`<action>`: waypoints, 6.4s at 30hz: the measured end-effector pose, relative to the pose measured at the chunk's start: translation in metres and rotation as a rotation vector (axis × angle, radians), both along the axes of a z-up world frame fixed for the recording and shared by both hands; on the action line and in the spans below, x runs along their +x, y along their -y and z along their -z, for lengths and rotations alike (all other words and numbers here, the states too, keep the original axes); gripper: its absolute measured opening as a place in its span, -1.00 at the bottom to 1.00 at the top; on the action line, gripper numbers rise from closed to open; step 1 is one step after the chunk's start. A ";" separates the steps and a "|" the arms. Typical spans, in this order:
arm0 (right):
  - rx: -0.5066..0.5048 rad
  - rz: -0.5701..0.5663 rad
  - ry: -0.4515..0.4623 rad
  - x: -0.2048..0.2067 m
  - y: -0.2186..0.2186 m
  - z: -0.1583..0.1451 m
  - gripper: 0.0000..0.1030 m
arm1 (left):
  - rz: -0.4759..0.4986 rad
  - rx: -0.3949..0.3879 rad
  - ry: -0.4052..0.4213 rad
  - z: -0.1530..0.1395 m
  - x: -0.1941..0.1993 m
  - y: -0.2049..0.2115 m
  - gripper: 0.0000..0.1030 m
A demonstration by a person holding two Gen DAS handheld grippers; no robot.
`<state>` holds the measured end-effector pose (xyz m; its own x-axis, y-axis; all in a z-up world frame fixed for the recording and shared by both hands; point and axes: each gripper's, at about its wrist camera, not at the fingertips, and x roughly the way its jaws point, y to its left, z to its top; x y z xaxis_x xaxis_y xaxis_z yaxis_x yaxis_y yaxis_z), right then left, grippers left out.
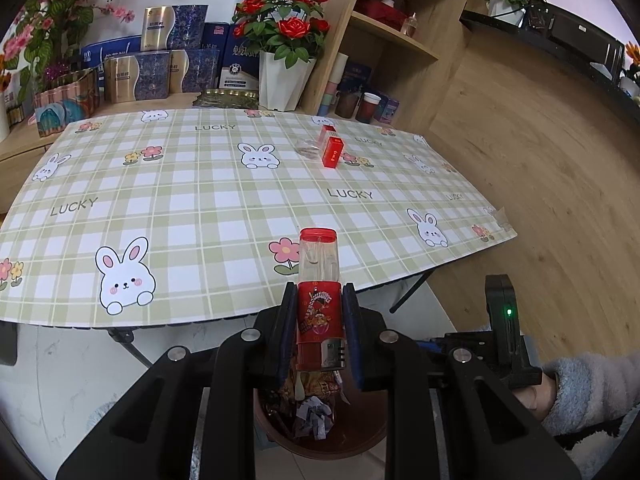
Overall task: Collect trash
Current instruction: 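Open the right tool to drop the fork while the left tool releases the lighter, then raise both tools to the red cigarette box and clear wrapper on the table, then grasp the clear plastic wrapper with the left tool while the right tool grasps the red box, then carry both items over the bin and open the right tool to drop the red box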
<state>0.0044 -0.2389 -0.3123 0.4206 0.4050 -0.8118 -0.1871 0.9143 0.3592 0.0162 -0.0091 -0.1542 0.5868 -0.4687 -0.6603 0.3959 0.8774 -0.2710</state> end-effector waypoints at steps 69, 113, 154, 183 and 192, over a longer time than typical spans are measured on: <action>-0.278 0.237 0.385 -0.006 0.023 -0.052 0.89 | -0.035 0.002 -0.032 0.094 0.012 0.008 0.72; -0.210 0.424 0.353 0.190 0.127 -0.094 0.89 | -0.153 -0.162 -0.188 0.069 0.348 0.109 0.13; -0.217 0.254 0.127 0.367 0.042 -0.055 -0.49 | -0.279 -0.152 -0.065 0.039 0.206 -0.088 -0.94; 0.021 0.222 0.272 0.057 0.053 -0.108 -0.50 | -0.009 -0.159 0.006 -0.004 0.040 -0.002 -0.94; -0.050 0.118 0.235 -0.004 0.017 -0.066 -0.50 | -0.018 -0.135 0.011 0.000 -0.003 -0.004 -0.94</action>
